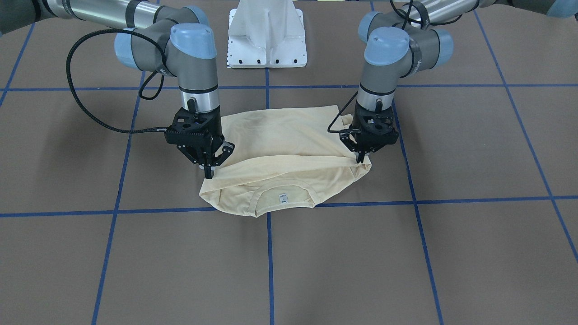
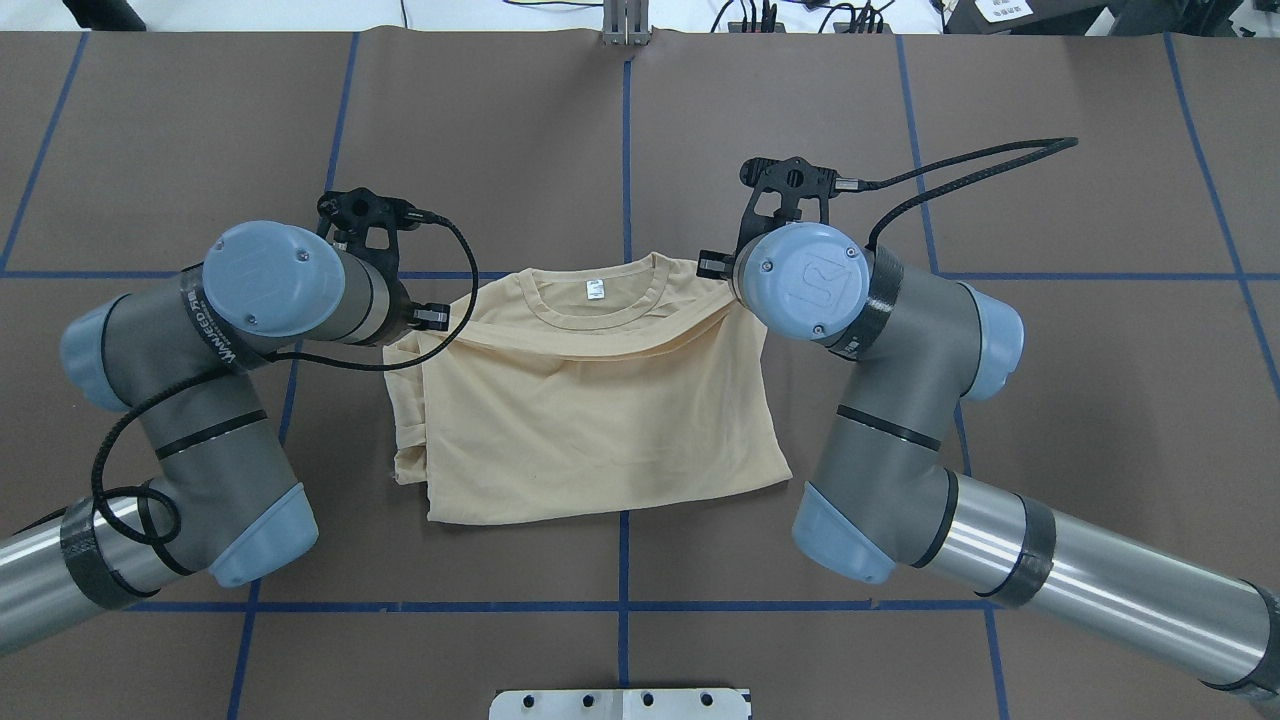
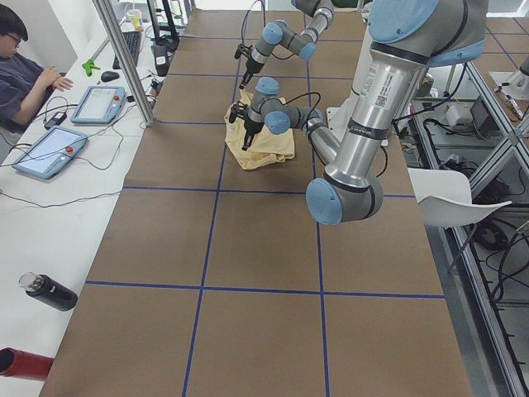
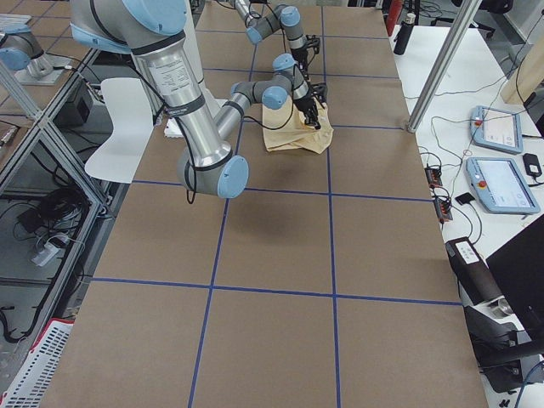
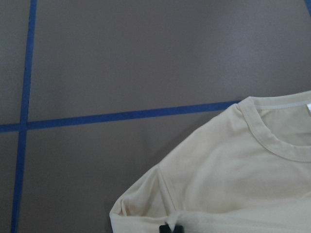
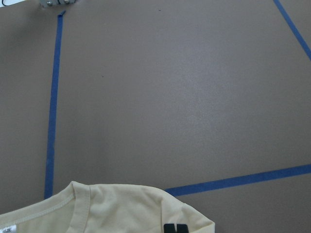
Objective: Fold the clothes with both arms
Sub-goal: 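Release the hem and raise both grippers away from the folded shirt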
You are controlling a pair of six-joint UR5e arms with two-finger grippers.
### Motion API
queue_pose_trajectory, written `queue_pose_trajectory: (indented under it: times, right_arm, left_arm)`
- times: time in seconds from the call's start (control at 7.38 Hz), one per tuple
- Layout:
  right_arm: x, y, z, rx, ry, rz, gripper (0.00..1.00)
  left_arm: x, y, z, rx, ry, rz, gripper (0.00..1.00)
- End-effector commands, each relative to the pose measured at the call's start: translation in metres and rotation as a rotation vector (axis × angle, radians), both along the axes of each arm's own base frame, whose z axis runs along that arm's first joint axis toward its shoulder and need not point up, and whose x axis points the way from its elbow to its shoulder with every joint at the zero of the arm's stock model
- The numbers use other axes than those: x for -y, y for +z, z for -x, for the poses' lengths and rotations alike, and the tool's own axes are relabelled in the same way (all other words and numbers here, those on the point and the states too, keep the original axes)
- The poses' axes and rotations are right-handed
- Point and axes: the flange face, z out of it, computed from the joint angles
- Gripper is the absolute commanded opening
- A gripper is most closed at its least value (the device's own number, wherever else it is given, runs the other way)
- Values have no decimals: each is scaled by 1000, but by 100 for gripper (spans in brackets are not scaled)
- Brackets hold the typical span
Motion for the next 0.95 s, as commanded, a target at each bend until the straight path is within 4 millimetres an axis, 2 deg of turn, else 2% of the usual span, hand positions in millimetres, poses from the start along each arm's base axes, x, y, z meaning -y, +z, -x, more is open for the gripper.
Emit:
queue_pose_trajectory:
  times: [0.0,0.14,0.27,0.41,0.54,0.81]
  right_arm:
    - [21,7,-8,-3,-17,8,0]
    - [25,8,-11,-3,-12,11,0]
    - [27,8,-13,-2,-8,12,12]
    - [33,11,-18,-1,-9,27,53]
    - [36,16,-17,-11,-10,29,100]
    - [45,5,-35,30,-105,43,100]
  left_arm:
    - [18,9,6,21,19,-52,0]
    - [22,9,10,23,15,-56,0]
    - [23,9,12,23,15,-57,0]
    - [26,7,15,23,22,-77,0]
    - [26,6,15,20,35,-92,99]
    - [20,-10,23,-12,42,-115,100]
